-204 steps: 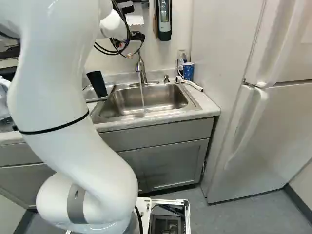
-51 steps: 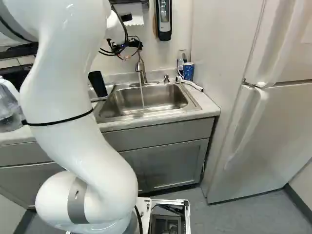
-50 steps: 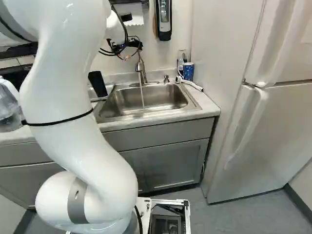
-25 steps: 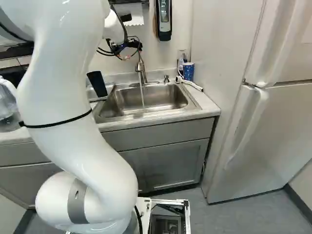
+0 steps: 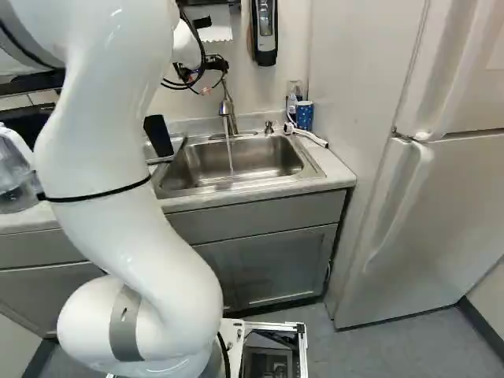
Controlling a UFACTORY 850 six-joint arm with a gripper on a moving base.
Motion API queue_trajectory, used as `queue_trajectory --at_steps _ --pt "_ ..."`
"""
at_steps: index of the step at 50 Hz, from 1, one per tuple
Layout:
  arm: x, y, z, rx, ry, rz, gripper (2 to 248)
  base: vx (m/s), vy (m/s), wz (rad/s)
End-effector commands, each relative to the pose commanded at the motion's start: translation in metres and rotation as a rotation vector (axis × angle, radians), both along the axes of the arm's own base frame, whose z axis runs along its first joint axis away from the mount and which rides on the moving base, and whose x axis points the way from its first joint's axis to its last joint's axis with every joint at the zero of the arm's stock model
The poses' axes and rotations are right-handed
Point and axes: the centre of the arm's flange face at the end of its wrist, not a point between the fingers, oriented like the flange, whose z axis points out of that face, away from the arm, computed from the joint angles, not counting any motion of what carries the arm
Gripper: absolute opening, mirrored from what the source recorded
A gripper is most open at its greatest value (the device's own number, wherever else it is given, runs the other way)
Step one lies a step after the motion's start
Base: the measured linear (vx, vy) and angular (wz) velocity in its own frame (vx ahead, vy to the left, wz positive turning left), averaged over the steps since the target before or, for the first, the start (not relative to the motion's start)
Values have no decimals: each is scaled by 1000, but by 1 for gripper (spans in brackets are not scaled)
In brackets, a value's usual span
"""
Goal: Rinse the cup and place it in the tray
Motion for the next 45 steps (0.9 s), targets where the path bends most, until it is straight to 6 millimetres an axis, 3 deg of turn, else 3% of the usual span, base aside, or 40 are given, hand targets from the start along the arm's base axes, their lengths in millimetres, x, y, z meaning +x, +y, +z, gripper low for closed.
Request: queue_trajectory --at_steps 13,45 --pt "6 10 -1 0 -3 14 247 0 0 0" --pt "3 7 0 0 -1 10 247 0 0 0"
